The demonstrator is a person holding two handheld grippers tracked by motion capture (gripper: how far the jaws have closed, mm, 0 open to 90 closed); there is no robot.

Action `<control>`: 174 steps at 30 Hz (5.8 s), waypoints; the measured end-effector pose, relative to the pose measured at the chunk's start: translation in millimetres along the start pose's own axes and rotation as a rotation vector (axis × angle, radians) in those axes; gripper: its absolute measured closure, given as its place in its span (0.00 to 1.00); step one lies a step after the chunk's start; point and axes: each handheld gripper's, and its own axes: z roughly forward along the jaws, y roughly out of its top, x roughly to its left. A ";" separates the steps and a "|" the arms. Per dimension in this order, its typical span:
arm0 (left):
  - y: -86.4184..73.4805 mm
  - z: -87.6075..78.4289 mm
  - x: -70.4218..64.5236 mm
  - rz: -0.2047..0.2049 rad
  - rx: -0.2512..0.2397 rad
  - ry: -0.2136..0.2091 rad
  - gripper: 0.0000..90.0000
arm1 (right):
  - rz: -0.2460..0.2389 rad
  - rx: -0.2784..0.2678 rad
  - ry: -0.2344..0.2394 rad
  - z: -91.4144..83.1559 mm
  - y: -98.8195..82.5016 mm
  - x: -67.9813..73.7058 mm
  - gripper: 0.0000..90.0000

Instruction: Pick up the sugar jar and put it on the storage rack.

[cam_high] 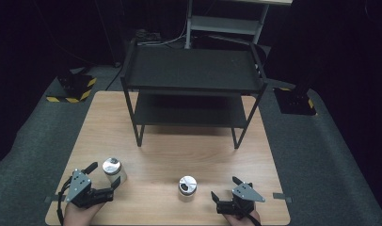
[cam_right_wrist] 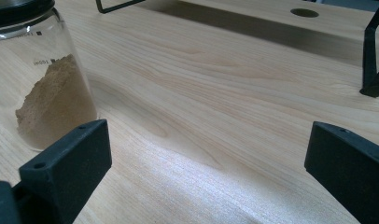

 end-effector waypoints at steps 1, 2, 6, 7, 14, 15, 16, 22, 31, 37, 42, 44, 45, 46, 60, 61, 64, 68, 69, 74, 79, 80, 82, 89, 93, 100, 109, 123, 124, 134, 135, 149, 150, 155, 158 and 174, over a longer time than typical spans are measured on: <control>0.0 0.0 0.0 0.000 0.000 0.000 0.01 | 0.000 0.000 0.000 0.0 0.0 0.0 0.00; 1.3 2.2 0.6 0.004 0.005 0.006 0.01 | 0.000 -0.001 0.002 0.0 -0.1 -0.4 0.00; 2.8 11.4 0.3 0.011 0.016 0.022 0.01 | 0.009 -0.004 0.006 -0.2 -0.7 -2.0 0.00; 2.8 11.4 0.3 0.011 0.016 0.022 0.01 | 0.008 -0.005 0.006 -0.2 -0.9 -2.0 0.00; -1.5 21.1 -2.4 0.010 0.040 0.033 0.08 | -0.002 -0.007 0.001 -0.7 -1.3 -0.2 0.00; -3.7 21.2 -1.9 0.005 0.032 0.032 0.09 | -0.008 -0.006 0.000 -1.0 -1.2 0.4 0.00; -4.1 21.1 -0.8 0.002 0.031 0.028 0.11 | -0.010 -0.007 -0.001 -1.2 -1.6 0.7 0.00; -3.8 22.2 1.3 -0.008 0.027 0.016 0.22 | -0.008 -0.003 -0.008 -4.1 -2.3 -0.6 0.00; -2.9 20.9 -2.7 0.004 0.017 0.027 0.35 | 0.006 0.002 -0.027 -5.0 -2.2 -0.4 0.00; -4.3 20.0 -4.6 -0.005 0.014 0.039 0.38 | 0.017 -0.001 -0.019 -5.5 -2.8 -2.8 0.00; -5.7 20.7 -9.1 -0.004 0.010 0.057 0.38 | 0.021 -0.003 -0.016 -5.5 -3.3 -4.0 0.00; -6.1 20.6 -9.0 -0.005 0.009 0.057 0.38 | 0.019 -0.003 -0.013 -5.5 -3.2 -4.3 0.00; -6.1 20.6 -9.0 -0.005 0.009 0.057 0.38 | 0.020 -0.003 -0.013 -5.5 -3.2 -4.4 0.00; -6.6 20.6 -9.5 -0.005 0.007 0.059 0.38 | 0.022 -0.003 -0.012 -5.5 -3.2 -4.5 0.00; -3.1 19.0 -8.7 -0.012 0.007 0.045 0.39 | 0.025 -0.008 -0.010 -5.8 -4.0 -5.3 0.00; -3.1 19.0 -8.7 -0.012 0.007 0.045 0.39 | 0.024 -0.007 -0.010 -5.7 -3.9 -5.2 0.00; -1.4 17.4 -10.7 -0.004 -0.001 0.043 0.39 | 0.023 -0.004 -0.011 -5.5 -3.3 -4.6 0.00; 4.1 13.2 -13.5 0.010 -0.023 0.030 0.39 | 0.010 0.004 -0.013 -5.0 -1.8 -3.3 0.00; 4.1 13.2 -13.5 0.010 -0.023 0.030 0.39 | 0.010 0.004 -0.013 -5.0 -1.8 -3.3 0.00; 13.2 7.7 -15.7 0.020 -0.048 -0.004 0.39 | 0.004 0.025 -0.018 -4.0 1.5 -2.9 0.00; 24.2 2.7 -20.5 0.037 -0.074 -0.026 0.39 | 0.016 0.025 -0.010 -4.0 1.3 -5.5 0.00; 24.2 2.7 -20.5 0.037 -0.074 -0.026 0.39 | 0.016 0.025 -0.010 -4.0 1.3 -5.5 0.00; 28.0 1.3 -21.5 0.039 -0.087 -0.035 0.39 | 0.016 0.023 -0.006 -4.1 1.1 -6.3 0.00; 46.8 -3.6 -26.7 0.039 -0.100 -0.044 0.39 | 0.026 0.017 -0.003 -4.8 -0.3 -7.9 0.00; 57.0 -4.6 -29.4 0.052 -0.100 -0.052 0.39 | 0.026 0.016 0.001 -4.9 -0.4 -8.5 0.00; 70.7 -2.9 -34.3 0.068 -0.109 -0.055 0.39 | 0.026 0.014 -0.001 -5.2 -0.8 -8.1 0.00; 92.4 2.0 -39.5 0.104 -0.132 -0.065 0.39 | 0.030 0.011 0.002 -5.5 -1.3 -9.0 0.00; 123.3 11.6 -41.7 0.112 -0.148 -0.089 0.39 | 0.031 0.008 0.004 -5.8 -1.9 -9.3 0.00; 123.3 11.6 -41.7 0.112 -0.148 -0.089 0.39 | 0.032 0.007 0.003 -5.8 -2.0 -9.3 0.00; 144.1 20.2 -43.3 0.109 -0.157 -0.105 0.39 | 0.036 0.007 0.008 -6.0 -2.2 -10.5 0.00; 148.1 22.3 -43.7 0.110 -0.159 -0.106 0.39 | 0.036 0.007 0.009 -6.0 -2.2 -10.7 0.00; 170.8 38.7 -49.5 0.098 -0.187 -0.111 0.39 | 0.038 0.004 0.017 -6.0 -2.6 -12.3 0.00; 172.1 39.6 -49.2 0.092 -0.189 -0.112 0.39 | 0.038 0.004 0.017 -6.0 -2.6 -12.3 0.00; 179.7 44.5 -50.5 0.099 -0.191 -0.103 0.39 | 0.029 0.008 0.017 -5.7 -1.9 -11.6 0.00; 181.8 46.5 -50.1 0.089 -0.203 -0.100 0.39 | 0.027 0.008 0.017 -5.6 -1.8 -11.4 0.00; 210.7 55.8 -44.7 0.076 -0.248 -0.096 0.39 | 0.027 0.007 0.021 -5.5 -1.9 -12.4 0.00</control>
